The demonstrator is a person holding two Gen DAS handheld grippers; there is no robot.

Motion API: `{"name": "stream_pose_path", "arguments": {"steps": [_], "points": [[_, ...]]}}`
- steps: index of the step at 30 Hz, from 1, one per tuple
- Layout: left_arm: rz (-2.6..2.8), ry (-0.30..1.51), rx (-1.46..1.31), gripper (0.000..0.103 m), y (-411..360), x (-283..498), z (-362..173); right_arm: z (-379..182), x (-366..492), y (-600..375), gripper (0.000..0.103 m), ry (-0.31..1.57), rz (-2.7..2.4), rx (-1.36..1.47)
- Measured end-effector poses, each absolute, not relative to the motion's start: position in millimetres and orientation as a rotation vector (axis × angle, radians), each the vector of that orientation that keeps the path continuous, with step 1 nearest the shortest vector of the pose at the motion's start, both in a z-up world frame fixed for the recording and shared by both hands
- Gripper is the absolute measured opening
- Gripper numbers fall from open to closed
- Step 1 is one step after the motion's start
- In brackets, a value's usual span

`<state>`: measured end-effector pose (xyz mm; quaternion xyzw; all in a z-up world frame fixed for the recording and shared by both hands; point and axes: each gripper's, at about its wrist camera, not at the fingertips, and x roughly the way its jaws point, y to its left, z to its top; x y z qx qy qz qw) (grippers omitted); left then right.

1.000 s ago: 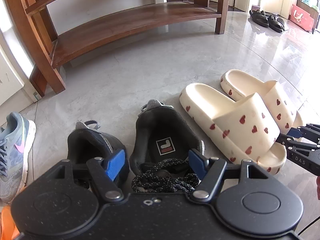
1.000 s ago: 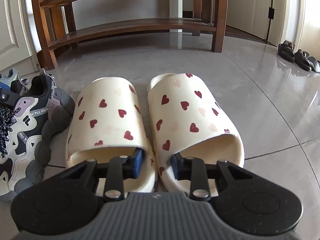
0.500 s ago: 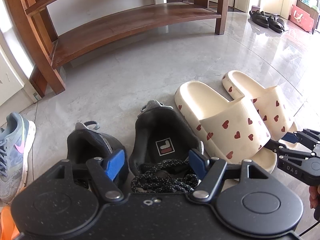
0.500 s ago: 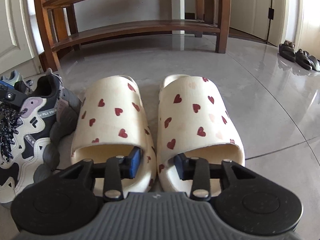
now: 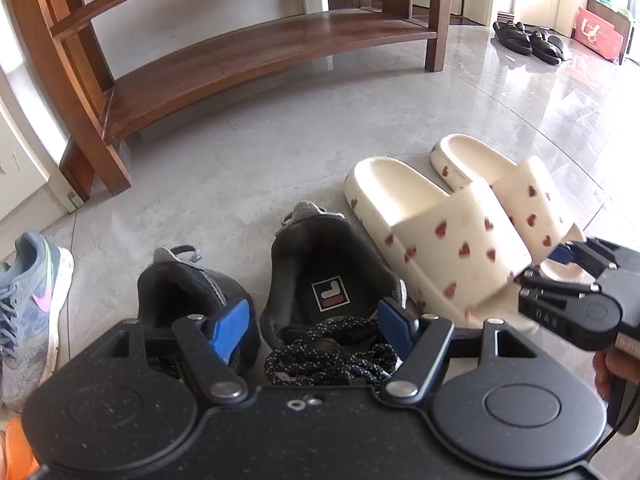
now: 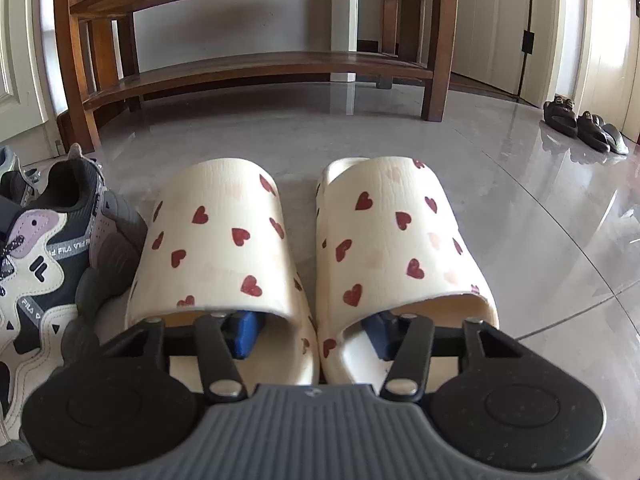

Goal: Organize scattered shoes
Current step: 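Lift the heart slides with the right tool toward the wooden shoe rack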

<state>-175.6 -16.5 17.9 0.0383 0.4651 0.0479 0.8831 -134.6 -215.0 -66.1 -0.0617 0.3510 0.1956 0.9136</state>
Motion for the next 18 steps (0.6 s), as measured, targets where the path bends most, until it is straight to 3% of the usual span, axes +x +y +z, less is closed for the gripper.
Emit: {"name": "stream_pose_path", "arguments": {"steps": [1, 5, 18], "points": [[0.1, 0.968, 0.077, 0.071, -16.6, -175.9, 18.3, -64.7, -133.1, -215.3, 0.032, 0.719, 0.41, -0.125], [0.105, 0.966, 0.073, 0.071, -17.5, -175.1, 20.9, -59.3, -128.0, -214.3, 0.025, 0.706, 0.449, -0.114], [0.124, 0.898, 0.049, 0.071, -12.1, -171.9, 41.9, -19.2, -116.3, -226.5, 0.022, 0.651, 0.438, 0.052]]}}
